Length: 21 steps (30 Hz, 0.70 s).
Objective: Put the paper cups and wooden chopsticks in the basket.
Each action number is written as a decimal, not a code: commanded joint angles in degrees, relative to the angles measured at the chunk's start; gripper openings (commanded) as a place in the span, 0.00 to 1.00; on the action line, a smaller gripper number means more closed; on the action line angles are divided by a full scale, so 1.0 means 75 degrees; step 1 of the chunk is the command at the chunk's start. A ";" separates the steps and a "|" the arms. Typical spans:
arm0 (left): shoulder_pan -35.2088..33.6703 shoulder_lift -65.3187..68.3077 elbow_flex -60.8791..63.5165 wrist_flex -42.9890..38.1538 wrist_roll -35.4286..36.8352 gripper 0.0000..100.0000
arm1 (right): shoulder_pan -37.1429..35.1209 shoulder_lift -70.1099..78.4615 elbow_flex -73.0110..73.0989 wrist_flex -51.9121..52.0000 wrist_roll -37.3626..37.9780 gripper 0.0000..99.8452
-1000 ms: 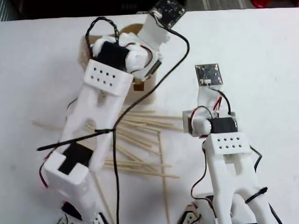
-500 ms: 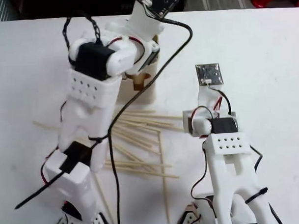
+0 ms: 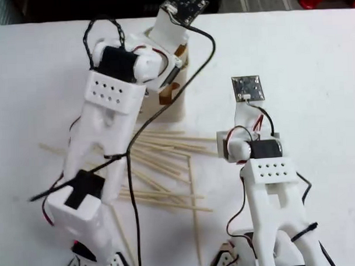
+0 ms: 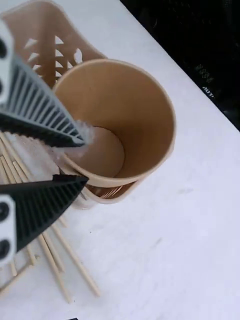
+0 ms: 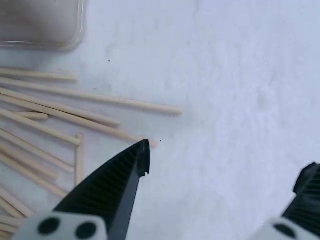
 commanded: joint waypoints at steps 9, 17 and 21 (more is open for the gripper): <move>0.0568 -0.0076 -0.2860 0.1641 0.0023 0.10 | 0.0006 -0.0018 -0.0059 -0.0111 0.0000 0.44; 0.0041 -0.0967 -0.2415 0.1770 0.0035 0.10 | 0.0006 -0.0018 -0.0059 -0.0111 0.0000 0.44; 0.0076 -0.2503 -0.0938 0.1758 0.0035 0.10 | 0.0006 -0.0018 -0.0059 -0.0111 0.0012 0.44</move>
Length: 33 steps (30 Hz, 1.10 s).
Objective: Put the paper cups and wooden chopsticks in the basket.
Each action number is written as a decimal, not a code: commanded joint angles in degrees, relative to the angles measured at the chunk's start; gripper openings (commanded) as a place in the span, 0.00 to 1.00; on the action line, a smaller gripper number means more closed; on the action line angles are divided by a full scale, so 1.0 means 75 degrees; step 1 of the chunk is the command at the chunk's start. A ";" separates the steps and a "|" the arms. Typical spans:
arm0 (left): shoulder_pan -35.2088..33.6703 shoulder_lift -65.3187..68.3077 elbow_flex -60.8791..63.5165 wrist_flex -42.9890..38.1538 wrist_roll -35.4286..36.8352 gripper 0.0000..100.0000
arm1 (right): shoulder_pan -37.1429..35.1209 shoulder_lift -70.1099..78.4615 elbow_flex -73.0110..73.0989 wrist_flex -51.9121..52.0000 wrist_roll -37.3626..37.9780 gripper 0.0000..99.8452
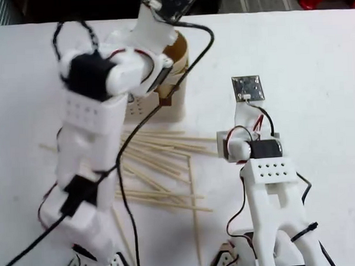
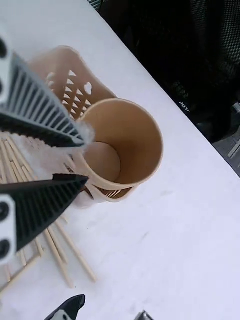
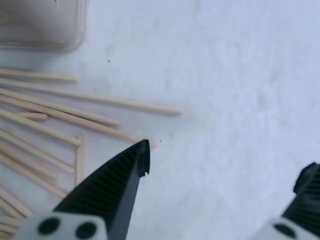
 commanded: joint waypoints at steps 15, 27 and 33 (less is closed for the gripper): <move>-0.2772 -0.7402 0.8733 -0.1301 0.0023 0.10 | -0.0533 -0.0018 0.0023 0.0088 0.0516 0.44; -0.5878 -0.9758 1.3292 -0.3188 -0.0035 0.11 | -0.2549 -0.0029 -0.0305 0.1319 0.1946 0.44; -0.6394 -0.9829 1.4840 -0.4208 -0.0516 0.11 | -0.3886 -0.0018 -0.1289 0.1717 0.2168 0.44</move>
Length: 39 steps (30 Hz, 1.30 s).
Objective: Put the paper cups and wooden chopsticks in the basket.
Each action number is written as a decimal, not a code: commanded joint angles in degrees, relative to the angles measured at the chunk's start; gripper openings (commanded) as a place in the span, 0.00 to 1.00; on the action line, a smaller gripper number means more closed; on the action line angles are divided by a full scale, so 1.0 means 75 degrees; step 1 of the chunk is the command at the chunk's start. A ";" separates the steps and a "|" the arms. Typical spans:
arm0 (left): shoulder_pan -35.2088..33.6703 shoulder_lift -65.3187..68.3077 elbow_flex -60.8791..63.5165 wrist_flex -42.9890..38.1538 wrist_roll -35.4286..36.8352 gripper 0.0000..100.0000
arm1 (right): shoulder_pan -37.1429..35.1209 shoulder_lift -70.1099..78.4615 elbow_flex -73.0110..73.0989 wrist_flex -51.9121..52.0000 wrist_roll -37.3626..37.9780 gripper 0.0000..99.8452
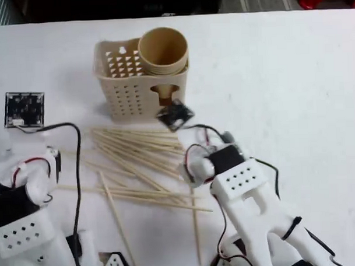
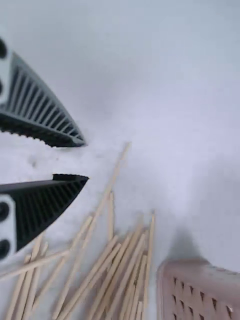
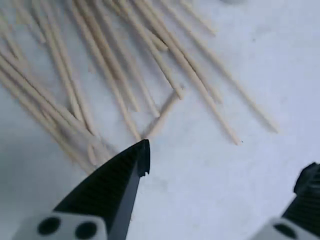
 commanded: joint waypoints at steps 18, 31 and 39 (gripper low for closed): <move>-0.0217 -0.0170 0.3774 -0.3235 0.0680 0.11 | -0.2315 0.5456 -0.4360 -0.0803 0.0105 0.44; -0.0533 -0.0170 0.3821 -0.3329 0.0680 0.11 | -0.2292 0.7707 -0.5439 -0.0779 0.0574 0.38; -0.0545 -0.0170 0.3833 -0.3317 0.0680 0.11 | -0.2280 0.7848 -0.5427 -0.0768 0.1735 0.05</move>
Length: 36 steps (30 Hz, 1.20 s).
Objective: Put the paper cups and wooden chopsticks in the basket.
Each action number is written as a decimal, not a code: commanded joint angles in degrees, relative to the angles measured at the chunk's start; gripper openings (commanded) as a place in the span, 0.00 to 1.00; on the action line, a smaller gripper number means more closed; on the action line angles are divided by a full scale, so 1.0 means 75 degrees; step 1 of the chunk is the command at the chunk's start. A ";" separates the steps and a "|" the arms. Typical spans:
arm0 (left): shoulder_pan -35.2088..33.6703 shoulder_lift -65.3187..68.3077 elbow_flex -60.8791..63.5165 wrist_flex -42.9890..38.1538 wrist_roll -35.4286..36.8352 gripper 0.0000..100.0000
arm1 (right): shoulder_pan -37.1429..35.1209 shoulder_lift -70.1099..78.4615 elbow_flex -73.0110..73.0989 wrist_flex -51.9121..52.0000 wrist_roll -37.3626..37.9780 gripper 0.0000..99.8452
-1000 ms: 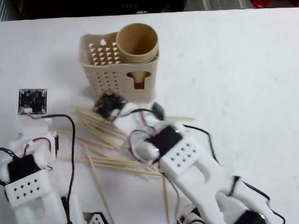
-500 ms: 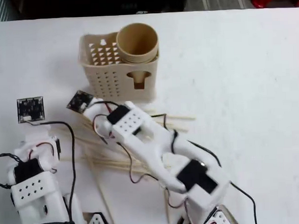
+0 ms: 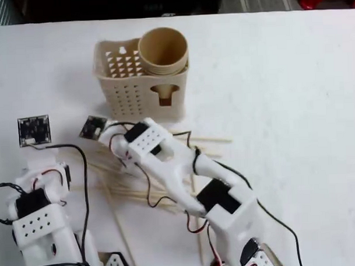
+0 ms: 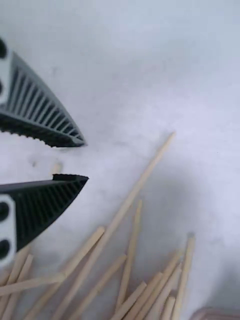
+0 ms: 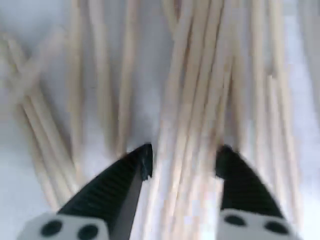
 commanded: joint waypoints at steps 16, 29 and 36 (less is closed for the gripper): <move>-0.0053 -0.0147 0.0047 -0.0176 0.0023 0.11 | 0.0568 -0.0604 -0.0141 0.1014 0.0246 0.02; -0.0053 -0.0147 0.0047 -0.0176 0.0023 0.11 | 0.1049 -0.1705 0.0035 0.1553 -0.0656 0.02; -0.0053 -0.0147 0.0047 -0.0188 0.0012 0.11 | 0.0990 -0.1483 0.0293 0.1553 -0.0656 0.02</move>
